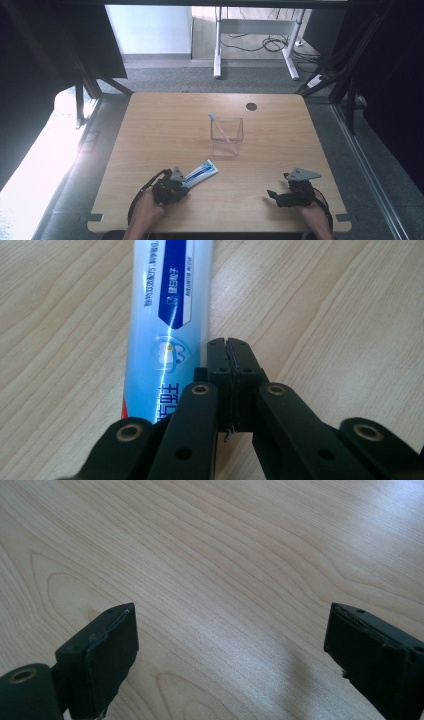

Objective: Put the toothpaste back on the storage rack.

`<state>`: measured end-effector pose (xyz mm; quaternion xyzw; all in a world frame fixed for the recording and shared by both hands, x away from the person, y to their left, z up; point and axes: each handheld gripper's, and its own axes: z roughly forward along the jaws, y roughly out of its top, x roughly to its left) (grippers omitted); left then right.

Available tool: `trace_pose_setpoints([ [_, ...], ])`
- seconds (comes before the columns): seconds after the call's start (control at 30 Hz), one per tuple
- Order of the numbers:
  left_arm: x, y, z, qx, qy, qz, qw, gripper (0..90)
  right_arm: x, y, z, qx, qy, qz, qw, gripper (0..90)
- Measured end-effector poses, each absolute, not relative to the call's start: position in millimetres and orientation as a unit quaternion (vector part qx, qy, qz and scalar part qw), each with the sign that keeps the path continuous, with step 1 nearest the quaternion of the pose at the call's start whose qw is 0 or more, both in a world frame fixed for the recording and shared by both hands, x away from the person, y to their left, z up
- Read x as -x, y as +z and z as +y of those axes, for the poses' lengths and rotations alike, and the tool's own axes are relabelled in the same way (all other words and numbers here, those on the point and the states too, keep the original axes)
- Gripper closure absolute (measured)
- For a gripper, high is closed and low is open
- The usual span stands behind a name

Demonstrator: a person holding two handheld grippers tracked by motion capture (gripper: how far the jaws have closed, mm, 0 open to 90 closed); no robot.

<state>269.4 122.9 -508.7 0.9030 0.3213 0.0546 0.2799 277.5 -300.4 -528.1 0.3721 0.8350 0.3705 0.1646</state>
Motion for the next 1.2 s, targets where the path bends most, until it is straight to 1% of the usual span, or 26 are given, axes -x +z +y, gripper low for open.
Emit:
trace_pose_setpoints([
  [0.17, -273, -502, 126, -0.902, 0.041, 0.316, 0.292, 87.6, -278, -529, -300, -0.373, 0.369, 0.835, 0.165, 7.3],
  [0.33, -279, -490, 131, -0.897, 0.04, 0.321, 0.3, 82.0, -278, -529, -300, -0.374, 0.37, 0.835, 0.164, 7.4],
  [0.7, -301, -485, 126, -0.909, 0.047, 0.325, 0.258, 60.4, -279, -530, -301, -0.376, 0.368, 0.835, 0.161, 7.5],
  [0.9, -312, -489, 119, -0.911, 0.039, 0.334, 0.238, 54.1, -279, -531, -301, -0.377, 0.365, 0.836, 0.159, 7.7],
  [1.2, -325, -494, 105, -0.918, 0.015, 0.337, 0.21, 49.5, -279, -531, -301, -0.376, 0.364, 0.837, 0.158, 7.9],
])
